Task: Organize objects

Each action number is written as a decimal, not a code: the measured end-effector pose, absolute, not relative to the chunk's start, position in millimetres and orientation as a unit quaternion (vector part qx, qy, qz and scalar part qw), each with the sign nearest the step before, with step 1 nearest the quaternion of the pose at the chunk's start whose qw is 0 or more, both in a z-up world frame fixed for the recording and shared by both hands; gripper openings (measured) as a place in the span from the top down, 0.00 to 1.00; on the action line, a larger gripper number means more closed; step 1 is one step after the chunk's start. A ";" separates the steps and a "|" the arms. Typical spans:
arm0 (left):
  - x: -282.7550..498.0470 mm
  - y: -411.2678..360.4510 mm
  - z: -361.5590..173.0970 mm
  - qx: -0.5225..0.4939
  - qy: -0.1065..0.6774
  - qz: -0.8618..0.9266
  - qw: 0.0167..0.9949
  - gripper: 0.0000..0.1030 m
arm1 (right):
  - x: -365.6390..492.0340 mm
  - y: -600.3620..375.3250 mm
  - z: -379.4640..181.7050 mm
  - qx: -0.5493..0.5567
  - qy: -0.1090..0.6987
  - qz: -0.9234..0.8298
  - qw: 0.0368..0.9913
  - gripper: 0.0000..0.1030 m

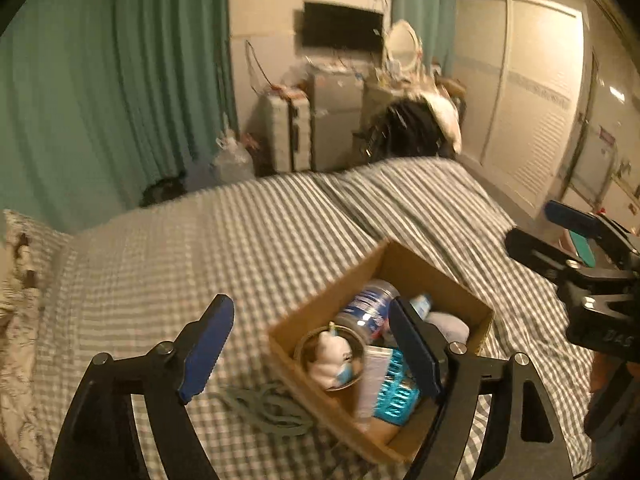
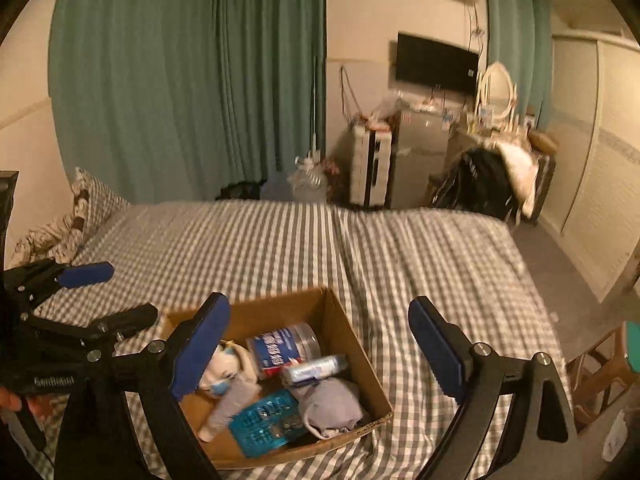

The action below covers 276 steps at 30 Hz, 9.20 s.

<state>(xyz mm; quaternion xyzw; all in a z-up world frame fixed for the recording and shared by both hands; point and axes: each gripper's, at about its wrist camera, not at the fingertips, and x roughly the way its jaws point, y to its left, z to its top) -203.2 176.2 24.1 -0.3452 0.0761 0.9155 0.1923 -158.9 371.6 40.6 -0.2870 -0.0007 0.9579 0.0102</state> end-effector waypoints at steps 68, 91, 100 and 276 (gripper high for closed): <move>-206.1 -84.7 -205.7 -0.486 -0.050 0.870 -0.065 0.00 | -221.8 113.6 -232.0 -0.463 -0.117 0.879 -0.006 0.64; -118.5 -35.8 -93.8 -0.390 -0.077 0.917 -0.032 0.00 | -114.0 151.3 -86.7 -0.351 0.010 0.933 -0.082 0.74; -94.6 31.0 -2.4 -0.315 -0.016 0.949 0.010 0.00 | -68.4 211.6 6.4 -0.271 0.055 0.957 -0.082 0.74; -90.4 113.4 -1.0 -0.226 0.043 0.972 0.047 0.00 | -53.7 332.8 -3.0 -0.207 0.034 0.977 0.041 0.00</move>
